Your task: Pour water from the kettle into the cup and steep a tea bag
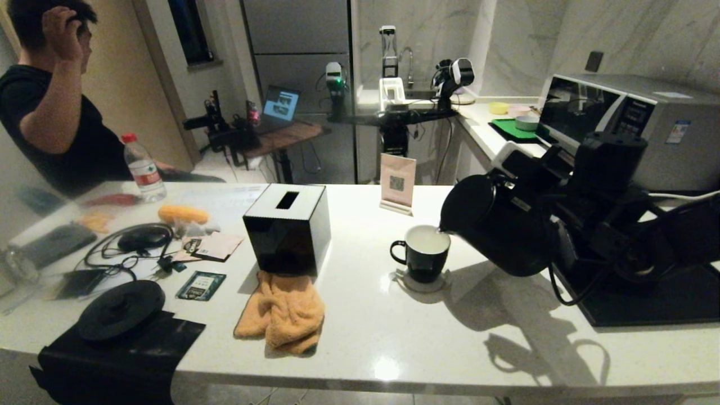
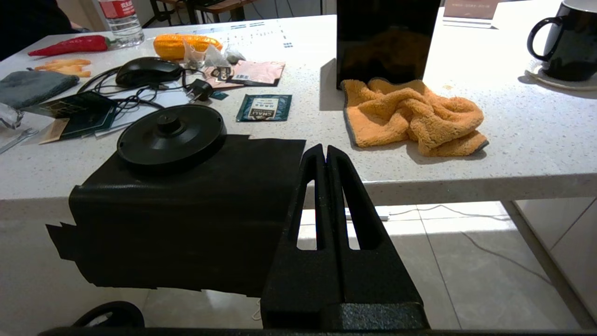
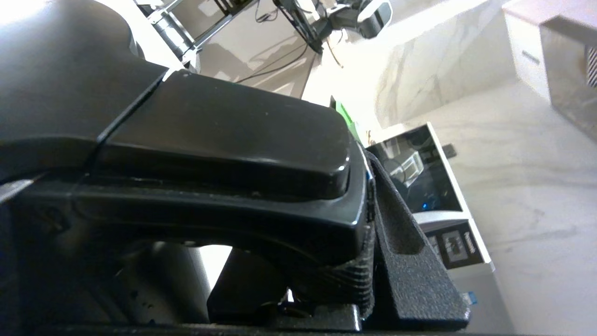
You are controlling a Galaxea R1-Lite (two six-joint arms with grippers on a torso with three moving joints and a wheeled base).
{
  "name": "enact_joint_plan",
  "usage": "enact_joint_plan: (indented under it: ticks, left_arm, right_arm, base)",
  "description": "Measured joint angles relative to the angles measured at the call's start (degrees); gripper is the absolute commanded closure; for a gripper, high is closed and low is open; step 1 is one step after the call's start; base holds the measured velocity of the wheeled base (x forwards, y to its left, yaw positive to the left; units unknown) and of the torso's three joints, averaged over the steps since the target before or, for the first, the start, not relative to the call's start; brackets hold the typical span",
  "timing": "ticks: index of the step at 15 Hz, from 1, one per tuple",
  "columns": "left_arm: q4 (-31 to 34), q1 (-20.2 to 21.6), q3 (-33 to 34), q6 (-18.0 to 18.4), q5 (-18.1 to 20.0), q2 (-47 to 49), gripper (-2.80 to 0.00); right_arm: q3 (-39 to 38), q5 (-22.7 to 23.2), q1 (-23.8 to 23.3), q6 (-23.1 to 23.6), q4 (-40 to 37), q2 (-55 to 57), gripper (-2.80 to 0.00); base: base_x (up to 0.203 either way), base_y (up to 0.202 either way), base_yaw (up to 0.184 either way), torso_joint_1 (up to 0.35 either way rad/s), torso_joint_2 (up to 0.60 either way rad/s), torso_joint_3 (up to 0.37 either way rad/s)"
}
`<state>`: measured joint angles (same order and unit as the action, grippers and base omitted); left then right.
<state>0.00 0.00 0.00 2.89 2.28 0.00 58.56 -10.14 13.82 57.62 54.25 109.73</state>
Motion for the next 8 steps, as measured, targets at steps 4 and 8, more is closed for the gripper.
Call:
enact_joint_plan:
  ticks: [4,8]
  left_arm:
    - [0.0,0.0,0.0,0.0,0.0,0.0,0.0]
    - [0.0,0.0,0.0,0.0,0.0,0.0,0.0]
  right_arm:
    - [0.0,1.7,0.1,1.9,0.1,0.0,0.0]
    - [-0.1,1.9,0.1,2.8,0.1,0.0,0.0]
  base:
    - [0.0,0.0,0.0,0.0,0.0,0.0]
    - [0.0,0.0,0.0,0.0,0.0,0.0]
